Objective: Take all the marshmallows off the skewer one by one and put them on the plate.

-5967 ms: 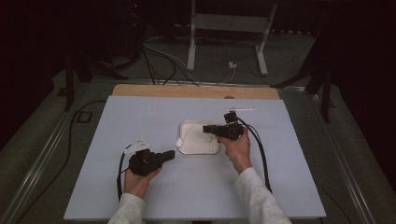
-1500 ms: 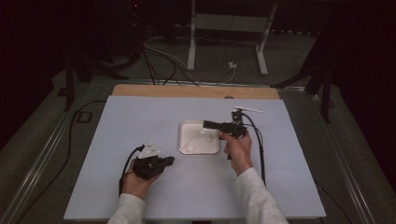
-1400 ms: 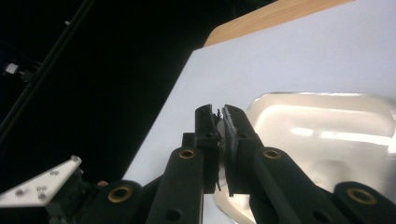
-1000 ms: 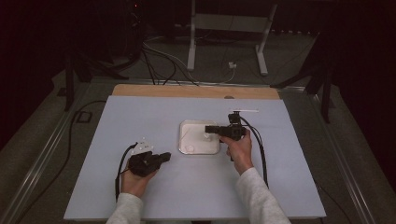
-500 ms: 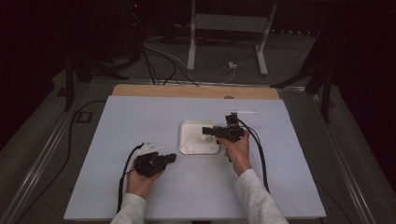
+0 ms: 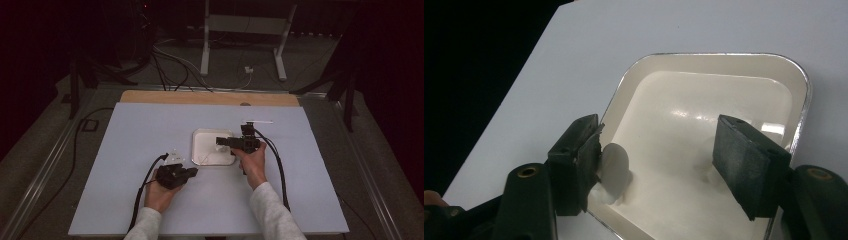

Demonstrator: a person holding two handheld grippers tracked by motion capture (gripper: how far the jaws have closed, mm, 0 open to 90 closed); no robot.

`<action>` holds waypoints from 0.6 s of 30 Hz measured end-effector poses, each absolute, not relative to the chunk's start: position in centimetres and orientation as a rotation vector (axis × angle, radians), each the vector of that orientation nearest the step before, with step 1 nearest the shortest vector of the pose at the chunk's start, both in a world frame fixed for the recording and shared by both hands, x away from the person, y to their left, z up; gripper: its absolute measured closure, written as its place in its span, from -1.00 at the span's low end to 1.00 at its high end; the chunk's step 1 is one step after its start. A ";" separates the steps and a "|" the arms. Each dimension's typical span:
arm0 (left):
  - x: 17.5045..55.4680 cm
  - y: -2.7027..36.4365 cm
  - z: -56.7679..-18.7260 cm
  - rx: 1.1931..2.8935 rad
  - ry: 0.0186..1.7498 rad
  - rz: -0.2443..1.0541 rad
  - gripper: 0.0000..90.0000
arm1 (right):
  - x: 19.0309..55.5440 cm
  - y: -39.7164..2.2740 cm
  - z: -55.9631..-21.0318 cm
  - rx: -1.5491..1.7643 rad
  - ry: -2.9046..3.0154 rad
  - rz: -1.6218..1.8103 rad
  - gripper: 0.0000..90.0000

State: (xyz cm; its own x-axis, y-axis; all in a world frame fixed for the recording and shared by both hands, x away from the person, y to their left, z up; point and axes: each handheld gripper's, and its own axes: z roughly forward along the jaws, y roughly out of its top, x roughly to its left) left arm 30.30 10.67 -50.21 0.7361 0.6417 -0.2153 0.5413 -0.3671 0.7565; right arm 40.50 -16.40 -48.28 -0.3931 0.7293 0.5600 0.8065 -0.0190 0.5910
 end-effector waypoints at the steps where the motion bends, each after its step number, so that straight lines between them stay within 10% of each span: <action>1: 30.2 10.6 -50.2 2.056 0.891 0.143 1.00 | 40.5 -16.4 -48.3 -1.687 -2.133 -1.392 -0.23; 18: 31.1 10.3 -50.7 2.071 0.961 0.133 1.00 | 40.3 -16.8 -48.0 -1.704 -2.087 -1.400 -0.27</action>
State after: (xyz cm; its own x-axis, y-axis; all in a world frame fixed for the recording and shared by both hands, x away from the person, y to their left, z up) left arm 31.05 10.32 -50.67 0.7018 0.6743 -0.2299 0.5866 -0.3639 0.7235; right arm 40.34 -16.76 -47.96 -0.3664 0.7207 0.5885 0.8178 -0.0522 0.5731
